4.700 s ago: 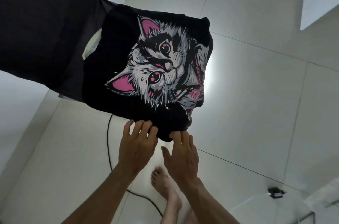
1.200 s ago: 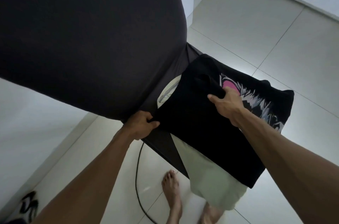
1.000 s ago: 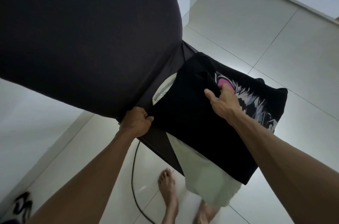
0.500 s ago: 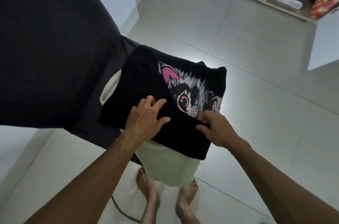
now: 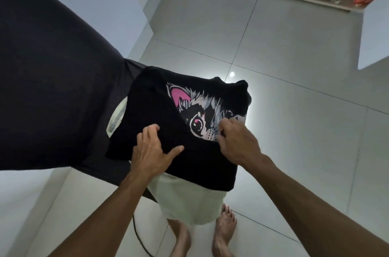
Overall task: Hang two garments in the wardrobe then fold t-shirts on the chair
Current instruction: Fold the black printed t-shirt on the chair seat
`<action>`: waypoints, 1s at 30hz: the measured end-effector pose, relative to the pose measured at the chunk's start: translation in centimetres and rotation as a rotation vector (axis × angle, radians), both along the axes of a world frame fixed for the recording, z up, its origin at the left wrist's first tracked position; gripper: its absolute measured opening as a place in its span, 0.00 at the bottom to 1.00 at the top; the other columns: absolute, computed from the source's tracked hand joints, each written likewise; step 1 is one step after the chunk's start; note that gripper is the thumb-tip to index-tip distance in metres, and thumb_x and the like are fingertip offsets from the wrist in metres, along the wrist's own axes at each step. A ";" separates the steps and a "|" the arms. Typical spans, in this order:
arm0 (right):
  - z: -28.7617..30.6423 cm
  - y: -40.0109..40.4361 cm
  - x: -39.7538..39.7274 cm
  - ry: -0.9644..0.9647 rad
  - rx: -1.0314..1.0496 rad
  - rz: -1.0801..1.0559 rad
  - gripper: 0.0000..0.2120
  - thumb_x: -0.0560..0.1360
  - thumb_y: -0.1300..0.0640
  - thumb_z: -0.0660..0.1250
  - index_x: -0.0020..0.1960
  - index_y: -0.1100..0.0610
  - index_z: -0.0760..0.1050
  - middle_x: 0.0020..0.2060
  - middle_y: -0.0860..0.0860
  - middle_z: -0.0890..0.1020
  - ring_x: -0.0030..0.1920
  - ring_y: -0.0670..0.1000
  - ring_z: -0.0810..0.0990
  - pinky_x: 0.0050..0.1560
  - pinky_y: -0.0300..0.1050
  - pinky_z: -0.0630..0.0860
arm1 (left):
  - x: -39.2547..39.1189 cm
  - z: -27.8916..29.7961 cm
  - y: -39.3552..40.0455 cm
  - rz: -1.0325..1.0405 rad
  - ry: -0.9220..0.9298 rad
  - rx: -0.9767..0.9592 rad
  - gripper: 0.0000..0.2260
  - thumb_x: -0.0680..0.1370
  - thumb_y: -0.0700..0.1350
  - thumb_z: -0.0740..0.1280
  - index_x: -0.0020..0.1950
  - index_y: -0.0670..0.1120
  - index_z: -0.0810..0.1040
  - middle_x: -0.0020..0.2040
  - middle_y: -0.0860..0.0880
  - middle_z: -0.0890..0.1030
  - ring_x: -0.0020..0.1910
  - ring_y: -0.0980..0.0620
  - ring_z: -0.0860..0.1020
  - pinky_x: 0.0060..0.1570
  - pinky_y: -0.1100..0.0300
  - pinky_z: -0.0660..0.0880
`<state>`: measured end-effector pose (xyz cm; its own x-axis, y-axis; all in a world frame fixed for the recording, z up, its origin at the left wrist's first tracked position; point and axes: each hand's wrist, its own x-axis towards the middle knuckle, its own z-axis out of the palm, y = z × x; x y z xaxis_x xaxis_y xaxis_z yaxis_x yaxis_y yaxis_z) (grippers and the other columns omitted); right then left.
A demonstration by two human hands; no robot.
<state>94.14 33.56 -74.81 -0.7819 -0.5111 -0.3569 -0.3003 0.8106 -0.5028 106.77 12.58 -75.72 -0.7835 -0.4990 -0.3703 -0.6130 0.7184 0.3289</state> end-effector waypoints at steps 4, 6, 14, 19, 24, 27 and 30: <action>1.1 -6.8 0.0 0.023 -0.115 0.042 0.20 0.78 0.48 0.68 0.67 0.52 0.70 0.59 0.50 0.75 0.61 0.51 0.73 0.60 0.47 0.74 | 0.5 -0.2 -2.6 0.100 0.054 0.043 0.19 0.80 0.55 0.64 0.67 0.47 0.69 0.63 0.47 0.70 0.61 0.46 0.72 0.53 0.50 0.75; 1.1 -10.2 0.1 0.047 -0.114 0.079 0.30 0.76 0.45 0.71 0.72 0.52 0.64 0.63 0.52 0.74 0.64 0.53 0.72 0.63 0.51 0.74 | 0.2 -0.5 -4.5 0.119 0.035 0.089 0.18 0.81 0.53 0.63 0.69 0.49 0.69 0.61 0.47 0.71 0.57 0.46 0.75 0.51 0.52 0.75; -2.4 -15.8 -0.5 0.150 -0.105 -0.195 0.15 0.80 0.61 0.64 0.66 0.56 0.69 0.52 0.52 0.79 0.52 0.54 0.79 0.45 0.47 0.76 | 0.0 -2.4 -8.9 0.112 0.058 0.214 0.21 0.77 0.53 0.70 0.68 0.54 0.69 0.45 0.51 0.73 0.43 0.54 0.75 0.46 0.56 0.75; -2.6 -14.4 -1.6 -0.056 -0.262 -0.383 0.19 0.80 0.44 0.65 0.64 0.54 0.68 0.50 0.49 0.76 0.49 0.50 0.77 0.49 0.48 0.79 | 0.4 -2.8 -9.6 0.096 0.082 0.244 0.25 0.77 0.51 0.71 0.71 0.55 0.67 0.43 0.51 0.73 0.41 0.56 0.74 0.44 0.59 0.71; -2.5 -15.2 1.7 0.274 0.193 0.213 0.36 0.70 0.38 0.72 0.71 0.49 0.62 0.69 0.53 0.68 0.64 0.57 0.70 0.51 0.59 0.78 | -0.1 -2.5 -10.1 0.085 0.045 0.276 0.31 0.75 0.52 0.73 0.74 0.57 0.63 0.41 0.52 0.72 0.38 0.57 0.73 0.42 0.60 0.71; -3.4 -16.4 1.8 0.389 0.114 0.016 0.12 0.78 0.54 0.65 0.60 0.56 0.72 0.57 0.54 0.76 0.55 0.57 0.75 0.45 0.55 0.77 | -0.2 -2.5 -10.2 0.073 0.036 0.268 0.32 0.74 0.52 0.73 0.74 0.57 0.62 0.41 0.52 0.72 0.39 0.57 0.73 0.43 0.60 0.70; -2.3 -16.4 -0.5 0.067 -0.192 -0.487 0.05 0.84 0.56 0.57 0.54 0.56 0.71 0.44 0.50 0.76 0.43 0.50 0.75 0.39 0.40 0.73 | -0.3 -2.5 -10.4 0.069 0.028 0.270 0.32 0.75 0.52 0.73 0.75 0.57 0.61 0.42 0.53 0.72 0.40 0.57 0.73 0.44 0.59 0.71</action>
<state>93.65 17.14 -77.07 -0.9630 -0.1338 -0.2338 0.0521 0.7590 -0.6490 106.48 2.15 -78.27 -0.7629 -0.4378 -0.4758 -0.6454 0.5591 0.5204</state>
